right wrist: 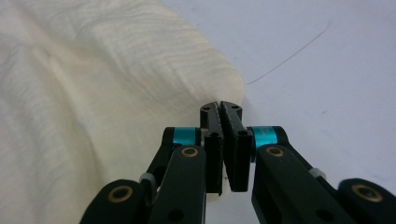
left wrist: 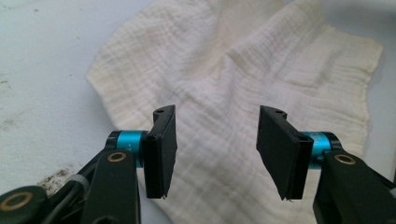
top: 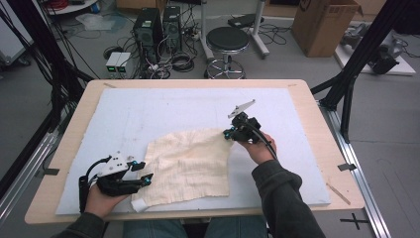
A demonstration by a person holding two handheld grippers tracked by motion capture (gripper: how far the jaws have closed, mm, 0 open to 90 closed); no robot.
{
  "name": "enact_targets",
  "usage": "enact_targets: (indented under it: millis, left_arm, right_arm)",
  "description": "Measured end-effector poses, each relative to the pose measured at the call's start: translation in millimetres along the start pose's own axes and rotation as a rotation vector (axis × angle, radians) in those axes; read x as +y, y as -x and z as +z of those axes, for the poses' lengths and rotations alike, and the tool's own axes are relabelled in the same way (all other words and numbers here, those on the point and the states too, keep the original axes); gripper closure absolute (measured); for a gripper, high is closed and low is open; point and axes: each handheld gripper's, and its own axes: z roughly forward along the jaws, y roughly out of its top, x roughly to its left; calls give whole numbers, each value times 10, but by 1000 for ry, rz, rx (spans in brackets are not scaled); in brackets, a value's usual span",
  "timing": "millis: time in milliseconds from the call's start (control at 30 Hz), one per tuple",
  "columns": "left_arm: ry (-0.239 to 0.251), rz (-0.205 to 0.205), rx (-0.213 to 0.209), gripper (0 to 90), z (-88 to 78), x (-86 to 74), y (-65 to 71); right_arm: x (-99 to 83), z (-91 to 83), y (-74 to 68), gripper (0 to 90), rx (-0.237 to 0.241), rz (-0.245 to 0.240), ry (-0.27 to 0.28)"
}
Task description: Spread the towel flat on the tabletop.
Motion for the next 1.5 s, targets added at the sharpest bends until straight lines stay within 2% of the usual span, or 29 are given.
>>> enact_targets:
  millis: [133, 200, 267, 333, 400, 433, 533, 633, 700, 733, 767, 800, 900, 1033, 1133, 1200, 1300, 1367, 1500]
  left_arm:
    - [5, -7, 0, 477, 4, -4, -15]
    - [4, -6, -1, 476, 9, -2, -22]
    - [5, -7, -1, 473, 16, -2, -26]
    - [4, -7, -5, 471, 13, -3, -31]
    - [4, -6, -5, 469, 14, -4, -32]
    - [3, -5, -6, 468, 16, -5, -32]
    - [1, -4, -5, 463, 16, -8, -19]
    - [-3, 7, -7, 456, -6, -19, -2]
    - [-5, 12, -10, 449, -25, -33, 8]
    - [-4, 10, -11, 448, -33, -43, 15]
    - [-11, 14, -14, 447, -45, -50, 16]
    - [-14, 21, -17, 446, -55, -57, 18]
    - [-31, 47, -27, 447, -86, -71, 39]
    - [-50, 54, -53, 447, -78, -97, 60]
    - [-84, 68, -66, 453, -42, -115, 62]
    - [-109, 79, -48, 488, -21, -125, 67]
    - [-131, 67, -58, 515, 1, -141, 57]
    - [-145, 65, -66, 540, 19, -153, 61]
    - [-174, 85, -79, 580, 53, -164, 66]
  right_arm:
    - [51, 67, 158, 874, -49, 26, -26]
    - [54, 95, 250, 870, -81, 37, -14]
    - [33, 115, 335, 783, -121, 81, 16]
    - [2, 122, 383, 738, -123, 110, 16]
    - [-15, 101, 379, 723, -89, 121, 26]
    - [-17, 82, 362, 716, -74, 110, 36]
    - [-24, 11, 230, 684, -7, 77, 72]
    - [-70, -55, 48, 653, 31, 29, 89]
    - [-97, -104, -69, 619, 91, 17, 82]
    - [-115, -140, -143, 619, 95, -7, 93]
    - [-149, -180, -216, 620, 91, -31, 130]
    - [-184, -207, -278, 617, 119, -29, 143]
    - [-309, -251, -441, 602, 150, -54, 162]
    - [-503, -264, -611, 570, 213, -70, 179]
    - [-640, -258, -712, 546, 247, -95, 164]
    - [-736, -238, -758, 536, 292, -93, 157]
    - [-870, -172, -818, 532, 322, -115, 126]
    - [-895, -138, -849, 533, 312, -143, 86]
    - [-899, -104, -879, 576, 304, -169, 63]
